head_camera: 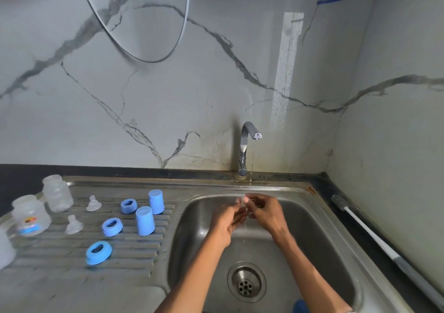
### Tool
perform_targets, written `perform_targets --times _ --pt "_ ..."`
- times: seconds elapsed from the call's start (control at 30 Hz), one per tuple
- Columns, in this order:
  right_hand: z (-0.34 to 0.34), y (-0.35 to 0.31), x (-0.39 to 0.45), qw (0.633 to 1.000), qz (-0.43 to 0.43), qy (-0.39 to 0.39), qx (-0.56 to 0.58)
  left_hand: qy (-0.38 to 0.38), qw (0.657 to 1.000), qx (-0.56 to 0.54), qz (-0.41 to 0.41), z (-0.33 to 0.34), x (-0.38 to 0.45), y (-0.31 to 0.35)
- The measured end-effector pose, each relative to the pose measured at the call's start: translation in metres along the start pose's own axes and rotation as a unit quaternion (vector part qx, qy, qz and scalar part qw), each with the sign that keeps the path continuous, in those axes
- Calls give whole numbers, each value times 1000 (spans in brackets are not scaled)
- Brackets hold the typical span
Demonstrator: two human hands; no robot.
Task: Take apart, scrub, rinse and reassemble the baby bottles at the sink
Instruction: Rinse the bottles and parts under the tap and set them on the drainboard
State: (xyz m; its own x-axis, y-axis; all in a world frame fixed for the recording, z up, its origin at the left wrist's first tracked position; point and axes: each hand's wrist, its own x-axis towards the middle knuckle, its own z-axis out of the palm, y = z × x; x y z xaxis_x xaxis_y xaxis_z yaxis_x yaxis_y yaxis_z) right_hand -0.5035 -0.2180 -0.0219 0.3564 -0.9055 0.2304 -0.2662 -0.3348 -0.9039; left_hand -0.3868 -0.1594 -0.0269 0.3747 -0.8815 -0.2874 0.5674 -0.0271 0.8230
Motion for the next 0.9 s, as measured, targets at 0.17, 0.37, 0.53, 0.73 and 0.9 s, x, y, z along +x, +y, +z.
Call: perform_targets --times 0.17,0.37,0.53,0.73,0.9 --pt "8 -27 -21 999 -6 -41 -4 42 990 47 122 -17 -30 12" --pt "42 -76 -53 990 -23 -141 -13 108 903 249 332 -69 -74 52" --pt "93 -122 -75 979 -32 -199 -2 161 831 355 398 -142 -118 98" --pt "141 -147 -91 972 -22 -233 1 249 726 462 444 -246 -167 150" --pt "157 -141 -94 972 0 -235 -8 303 707 524 366 -309 -169 166"
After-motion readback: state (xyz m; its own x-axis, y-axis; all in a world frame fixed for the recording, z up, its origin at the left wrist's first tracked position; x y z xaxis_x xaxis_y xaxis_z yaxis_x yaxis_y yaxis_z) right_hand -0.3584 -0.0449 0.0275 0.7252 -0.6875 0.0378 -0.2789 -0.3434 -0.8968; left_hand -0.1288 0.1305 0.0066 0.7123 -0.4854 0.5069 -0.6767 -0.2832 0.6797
